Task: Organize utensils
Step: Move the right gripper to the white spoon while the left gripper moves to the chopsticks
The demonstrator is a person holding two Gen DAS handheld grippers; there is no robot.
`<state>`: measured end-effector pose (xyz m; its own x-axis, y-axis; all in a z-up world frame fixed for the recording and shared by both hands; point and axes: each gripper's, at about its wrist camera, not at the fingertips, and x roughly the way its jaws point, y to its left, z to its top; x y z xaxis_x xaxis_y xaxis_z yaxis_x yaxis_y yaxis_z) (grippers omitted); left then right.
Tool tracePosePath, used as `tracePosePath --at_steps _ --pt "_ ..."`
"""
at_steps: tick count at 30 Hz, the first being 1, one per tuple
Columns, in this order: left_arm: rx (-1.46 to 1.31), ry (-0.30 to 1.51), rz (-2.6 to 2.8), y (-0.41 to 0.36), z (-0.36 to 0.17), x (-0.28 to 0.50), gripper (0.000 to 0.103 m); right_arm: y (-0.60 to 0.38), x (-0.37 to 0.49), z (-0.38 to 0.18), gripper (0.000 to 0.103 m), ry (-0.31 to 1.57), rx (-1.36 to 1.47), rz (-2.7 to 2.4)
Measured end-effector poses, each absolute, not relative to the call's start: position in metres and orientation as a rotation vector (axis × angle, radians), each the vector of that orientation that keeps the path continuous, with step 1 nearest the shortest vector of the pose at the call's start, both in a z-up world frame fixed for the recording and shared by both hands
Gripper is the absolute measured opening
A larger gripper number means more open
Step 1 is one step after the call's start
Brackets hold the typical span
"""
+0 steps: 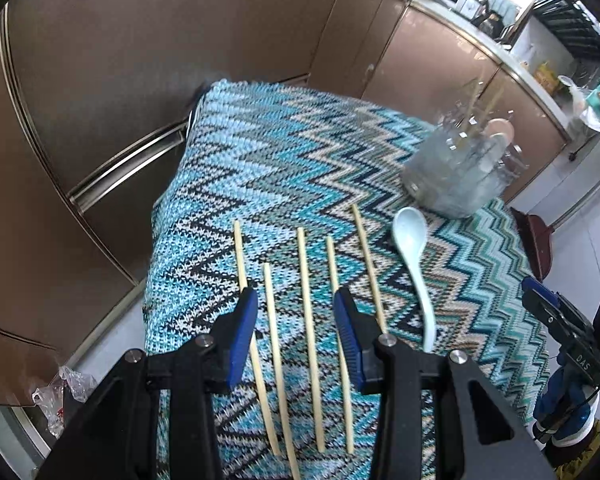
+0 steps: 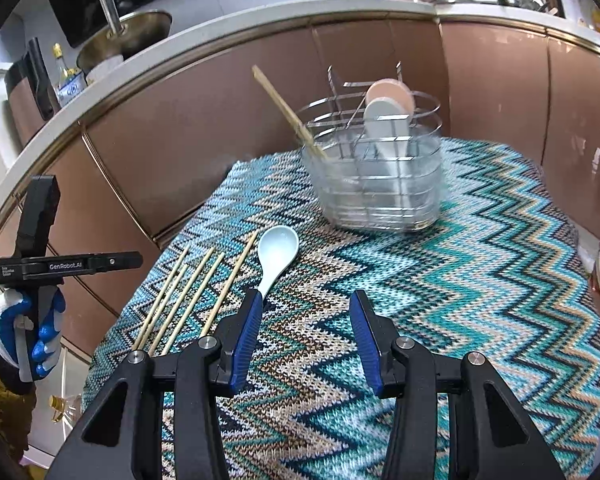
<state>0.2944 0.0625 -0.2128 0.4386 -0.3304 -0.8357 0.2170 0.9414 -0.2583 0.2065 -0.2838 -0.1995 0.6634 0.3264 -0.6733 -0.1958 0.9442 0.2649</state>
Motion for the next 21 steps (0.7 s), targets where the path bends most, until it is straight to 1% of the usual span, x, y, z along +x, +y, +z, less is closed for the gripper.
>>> tracePosePath --at_steps 11,18,20,21 --pt "-0.048 1.158 -0.343 0.051 -0.246 0.318 0.025 -0.256 0.241 -0.221 0.045 0.859 0.141 0.379" --pt "-0.073 1.217 -0.348 0.054 -0.261 0.332 0.020 -0.214 0.265 -0.228 0.045 0.916 0.067 0.458" --pt "-0.075 1.233 -0.355 0.054 -0.265 0.335 0.018 -0.197 0.277 -0.230 0.039 0.946 0.054 0.497" --pt "-0.079 1.242 -0.356 0.054 -0.267 0.337 0.018 -0.188 0.284 -0.231 0.038 0.964 0.059 0.519"
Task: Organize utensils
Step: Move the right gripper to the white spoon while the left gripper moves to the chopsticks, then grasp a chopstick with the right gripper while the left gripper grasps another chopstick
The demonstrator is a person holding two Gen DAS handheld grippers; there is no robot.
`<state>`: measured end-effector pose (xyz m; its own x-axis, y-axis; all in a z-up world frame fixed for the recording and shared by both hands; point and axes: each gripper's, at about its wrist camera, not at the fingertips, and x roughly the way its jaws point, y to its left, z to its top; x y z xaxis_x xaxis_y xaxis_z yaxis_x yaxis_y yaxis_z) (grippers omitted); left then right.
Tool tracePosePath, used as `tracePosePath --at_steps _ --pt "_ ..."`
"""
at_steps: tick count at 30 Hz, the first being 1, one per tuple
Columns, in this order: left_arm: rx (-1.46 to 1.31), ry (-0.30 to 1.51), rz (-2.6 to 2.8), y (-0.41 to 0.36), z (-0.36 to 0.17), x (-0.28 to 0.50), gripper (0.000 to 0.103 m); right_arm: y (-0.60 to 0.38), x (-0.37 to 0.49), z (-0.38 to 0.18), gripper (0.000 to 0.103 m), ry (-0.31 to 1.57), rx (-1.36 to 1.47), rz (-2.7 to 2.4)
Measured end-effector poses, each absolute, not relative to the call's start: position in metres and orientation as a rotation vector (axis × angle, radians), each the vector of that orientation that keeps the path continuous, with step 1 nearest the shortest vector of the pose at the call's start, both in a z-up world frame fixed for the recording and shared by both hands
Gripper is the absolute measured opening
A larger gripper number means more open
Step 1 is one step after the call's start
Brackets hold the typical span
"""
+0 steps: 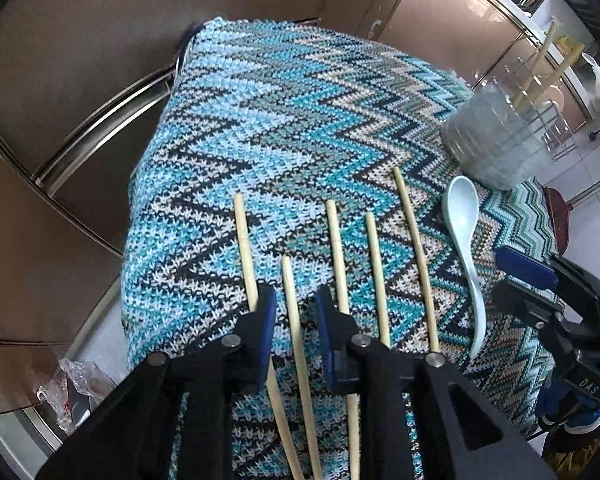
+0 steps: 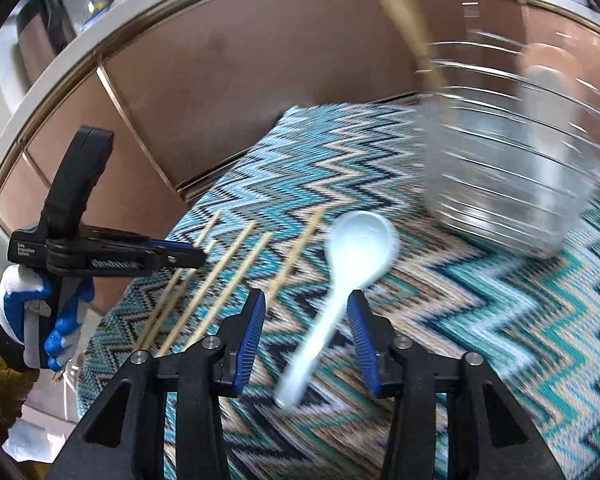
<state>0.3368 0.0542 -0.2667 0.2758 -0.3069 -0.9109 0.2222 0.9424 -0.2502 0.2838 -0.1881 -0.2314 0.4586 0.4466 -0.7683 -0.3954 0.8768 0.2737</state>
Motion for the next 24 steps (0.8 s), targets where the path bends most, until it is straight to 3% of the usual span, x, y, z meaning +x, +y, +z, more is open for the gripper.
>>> tracePosePath --at_steps 8,24 --pt "-0.080 1.266 -0.384 0.057 -0.270 0.342 0.011 -0.147 0.337 -0.254 0.022 1.138 0.089 0.539" --pt "-0.076 1.278 -0.400 0.056 -0.272 0.345 0.011 -0.116 0.376 -0.272 0.022 1.299 0.067 0.455"
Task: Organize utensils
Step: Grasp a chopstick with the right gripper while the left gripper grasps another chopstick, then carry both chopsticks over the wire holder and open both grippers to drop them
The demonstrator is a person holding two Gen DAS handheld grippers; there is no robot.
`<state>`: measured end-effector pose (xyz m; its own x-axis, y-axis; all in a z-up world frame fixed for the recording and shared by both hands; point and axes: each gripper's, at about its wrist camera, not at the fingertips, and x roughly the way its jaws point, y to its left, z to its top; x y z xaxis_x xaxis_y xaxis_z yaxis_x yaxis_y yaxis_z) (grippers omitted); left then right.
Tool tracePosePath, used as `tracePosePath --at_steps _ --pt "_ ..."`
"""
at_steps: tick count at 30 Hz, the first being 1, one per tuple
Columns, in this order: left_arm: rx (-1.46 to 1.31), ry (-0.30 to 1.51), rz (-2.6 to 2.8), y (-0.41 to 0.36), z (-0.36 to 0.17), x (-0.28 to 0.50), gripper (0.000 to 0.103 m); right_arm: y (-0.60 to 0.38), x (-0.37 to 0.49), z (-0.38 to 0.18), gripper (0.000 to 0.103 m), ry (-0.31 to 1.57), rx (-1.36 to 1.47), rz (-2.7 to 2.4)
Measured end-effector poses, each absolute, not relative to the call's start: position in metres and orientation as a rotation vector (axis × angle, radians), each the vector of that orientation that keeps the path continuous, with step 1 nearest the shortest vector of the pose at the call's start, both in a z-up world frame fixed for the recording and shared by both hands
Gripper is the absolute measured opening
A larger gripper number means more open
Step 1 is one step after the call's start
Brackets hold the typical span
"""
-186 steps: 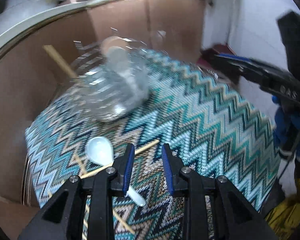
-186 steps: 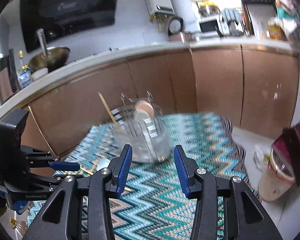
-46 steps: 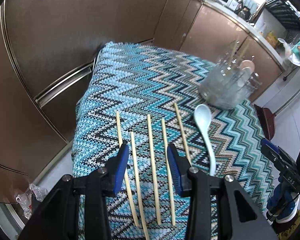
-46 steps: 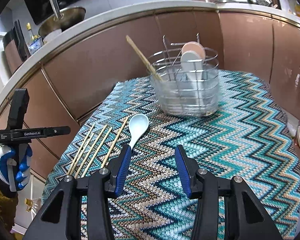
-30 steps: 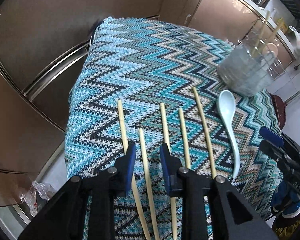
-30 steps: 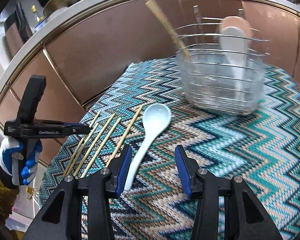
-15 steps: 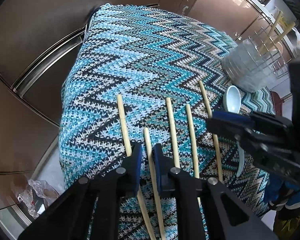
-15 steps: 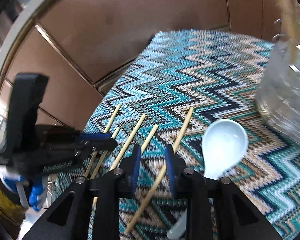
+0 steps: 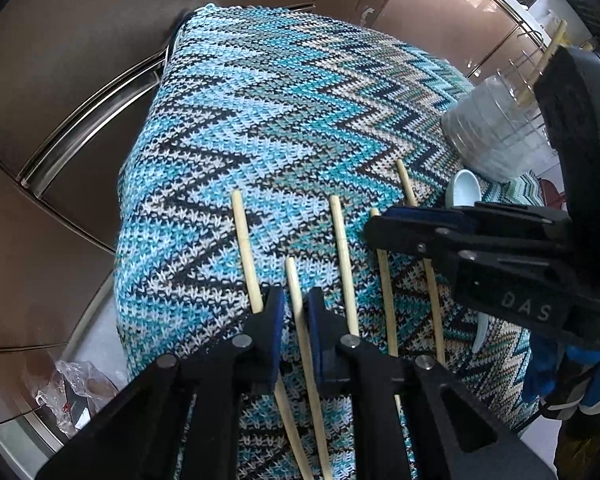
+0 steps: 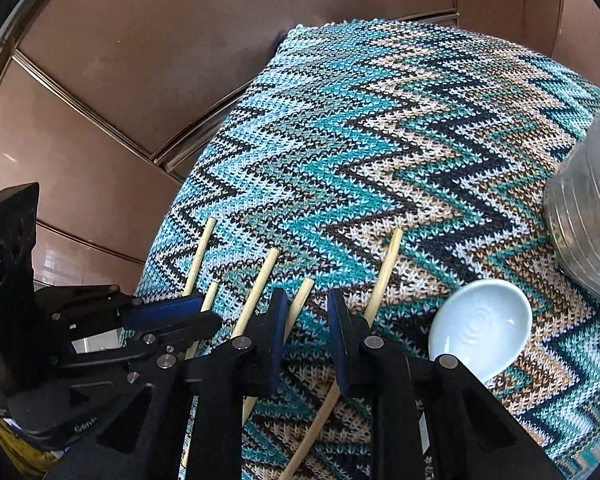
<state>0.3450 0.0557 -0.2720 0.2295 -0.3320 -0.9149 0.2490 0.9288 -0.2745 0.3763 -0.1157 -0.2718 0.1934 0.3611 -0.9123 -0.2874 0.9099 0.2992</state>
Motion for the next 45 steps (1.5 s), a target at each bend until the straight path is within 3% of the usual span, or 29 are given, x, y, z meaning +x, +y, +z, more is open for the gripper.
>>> tracePosePath --at_steps 10,20,30,45 --pt "-0.057 1.276 -0.399 0.052 -0.270 0.345 0.011 -0.102 0.388 -0.278 0.012 1.322 0.039 0.405" --pt "-0.063 1.276 -0.363 0.052 -0.270 0.347 0.006 -0.125 0.377 -0.267 0.009 1.297 0.171 0.423" --pt "-0.123 1.211 -0.341 0.057 -0.258 0.338 0.004 -0.145 0.333 -0.216 0.008 1.160 0.225 0.502" --pt "-0.195 0.951 -0.330 0.074 -0.175 0.267 0.004 -0.175 0.238 -0.135 0.005 0.879 0.230 0.586"
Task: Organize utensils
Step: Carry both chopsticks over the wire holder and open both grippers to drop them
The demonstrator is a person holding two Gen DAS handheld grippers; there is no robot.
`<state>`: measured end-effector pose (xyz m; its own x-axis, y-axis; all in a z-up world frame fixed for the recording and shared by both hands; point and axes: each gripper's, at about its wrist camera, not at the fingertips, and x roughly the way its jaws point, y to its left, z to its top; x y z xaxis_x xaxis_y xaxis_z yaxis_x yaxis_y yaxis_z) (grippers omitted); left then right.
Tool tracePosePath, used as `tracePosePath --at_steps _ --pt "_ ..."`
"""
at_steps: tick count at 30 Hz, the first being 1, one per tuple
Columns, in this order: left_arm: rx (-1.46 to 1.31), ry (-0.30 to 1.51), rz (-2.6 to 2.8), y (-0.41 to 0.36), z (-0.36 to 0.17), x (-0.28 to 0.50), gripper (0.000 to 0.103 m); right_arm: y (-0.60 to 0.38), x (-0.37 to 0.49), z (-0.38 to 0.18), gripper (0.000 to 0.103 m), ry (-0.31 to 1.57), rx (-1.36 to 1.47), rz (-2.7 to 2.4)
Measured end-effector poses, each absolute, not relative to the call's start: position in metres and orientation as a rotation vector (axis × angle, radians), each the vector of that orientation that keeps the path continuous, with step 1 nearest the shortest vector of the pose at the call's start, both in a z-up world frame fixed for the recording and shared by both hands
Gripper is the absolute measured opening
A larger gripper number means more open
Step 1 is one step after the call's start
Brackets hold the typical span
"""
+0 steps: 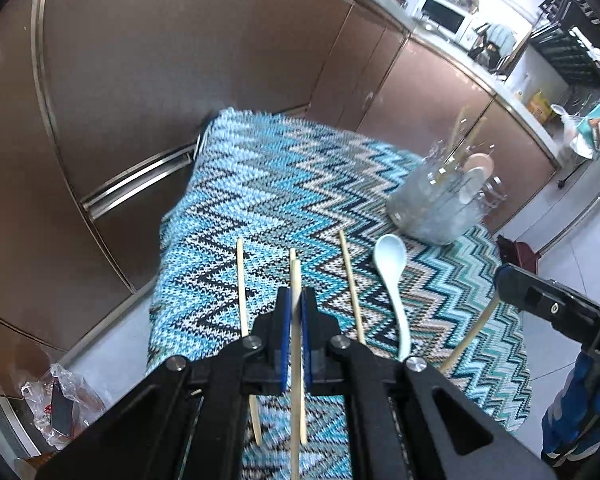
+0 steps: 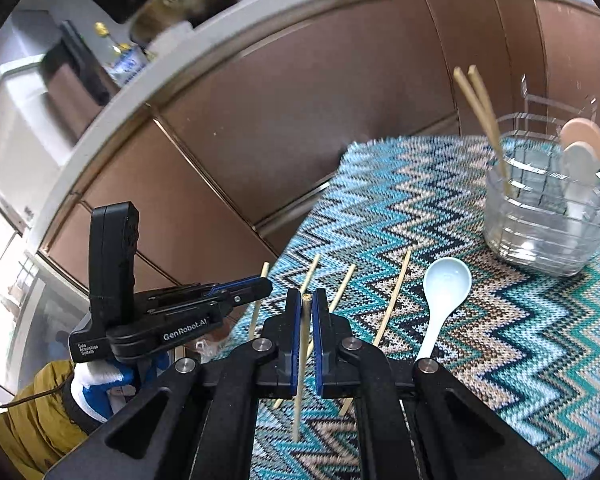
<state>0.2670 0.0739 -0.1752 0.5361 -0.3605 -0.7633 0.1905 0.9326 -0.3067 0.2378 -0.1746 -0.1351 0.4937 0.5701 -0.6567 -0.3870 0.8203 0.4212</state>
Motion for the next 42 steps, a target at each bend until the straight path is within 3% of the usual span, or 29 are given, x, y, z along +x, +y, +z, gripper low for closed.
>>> tracePosePath --at_steps 14,27,33,42 --pt "-0.185 0.680 -0.348 0.059 -0.071 0.200 0.004 -0.216 0.174 -0.067 0.005 0.663 0.212 0.526" --pt "-0.263 0.390 -0.484 -0.019 0.030 0.246 0.004 -0.288 0.196 0.018 0.005 0.392 0.146 0.355" --pt "-0.300 0.272 -0.499 -0.063 0.043 0.294 0.004 -0.309 0.231 0.025 0.005 0.313 0.129 0.314" --pt "-0.321 0.221 -0.402 -0.111 0.008 0.366 0.004 -0.330 0.291 -0.001 0.005 0.314 0.122 0.297"
